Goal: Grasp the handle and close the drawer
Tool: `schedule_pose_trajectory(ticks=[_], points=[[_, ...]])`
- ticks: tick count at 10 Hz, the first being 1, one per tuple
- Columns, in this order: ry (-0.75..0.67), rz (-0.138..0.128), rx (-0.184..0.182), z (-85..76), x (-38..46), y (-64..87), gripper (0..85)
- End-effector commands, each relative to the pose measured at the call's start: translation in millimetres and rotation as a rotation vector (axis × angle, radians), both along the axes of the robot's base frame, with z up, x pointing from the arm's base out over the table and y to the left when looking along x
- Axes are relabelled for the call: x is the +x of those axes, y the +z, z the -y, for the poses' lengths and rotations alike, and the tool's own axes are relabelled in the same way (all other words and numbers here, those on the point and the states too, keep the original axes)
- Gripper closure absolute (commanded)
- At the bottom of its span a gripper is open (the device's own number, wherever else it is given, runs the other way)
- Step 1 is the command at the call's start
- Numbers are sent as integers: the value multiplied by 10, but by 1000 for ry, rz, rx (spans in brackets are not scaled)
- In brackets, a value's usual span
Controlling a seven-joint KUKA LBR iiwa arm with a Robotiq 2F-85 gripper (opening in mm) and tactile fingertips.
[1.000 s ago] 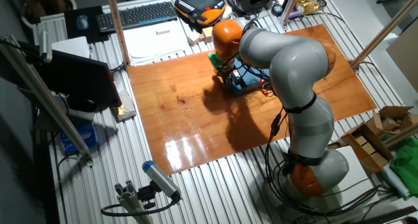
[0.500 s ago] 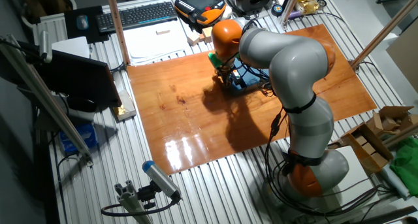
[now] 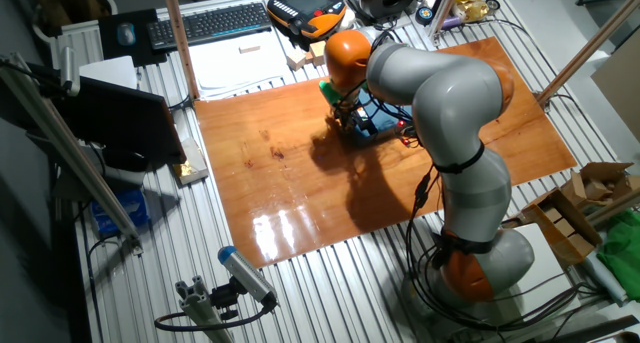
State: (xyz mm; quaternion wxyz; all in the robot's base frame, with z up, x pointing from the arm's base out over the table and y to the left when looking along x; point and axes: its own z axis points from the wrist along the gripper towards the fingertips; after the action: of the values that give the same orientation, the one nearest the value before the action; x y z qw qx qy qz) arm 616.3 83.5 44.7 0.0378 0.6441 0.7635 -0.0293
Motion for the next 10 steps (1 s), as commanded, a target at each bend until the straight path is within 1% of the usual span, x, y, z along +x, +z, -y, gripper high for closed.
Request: schedule_pose_trajectory(ticks=[1, 3, 10], points=[[1, -3, -5, 4, -1, -1, 830], [0, -7, -6, 15, -1, 7, 830], [5, -9, -8, 76, -1, 6, 830]])
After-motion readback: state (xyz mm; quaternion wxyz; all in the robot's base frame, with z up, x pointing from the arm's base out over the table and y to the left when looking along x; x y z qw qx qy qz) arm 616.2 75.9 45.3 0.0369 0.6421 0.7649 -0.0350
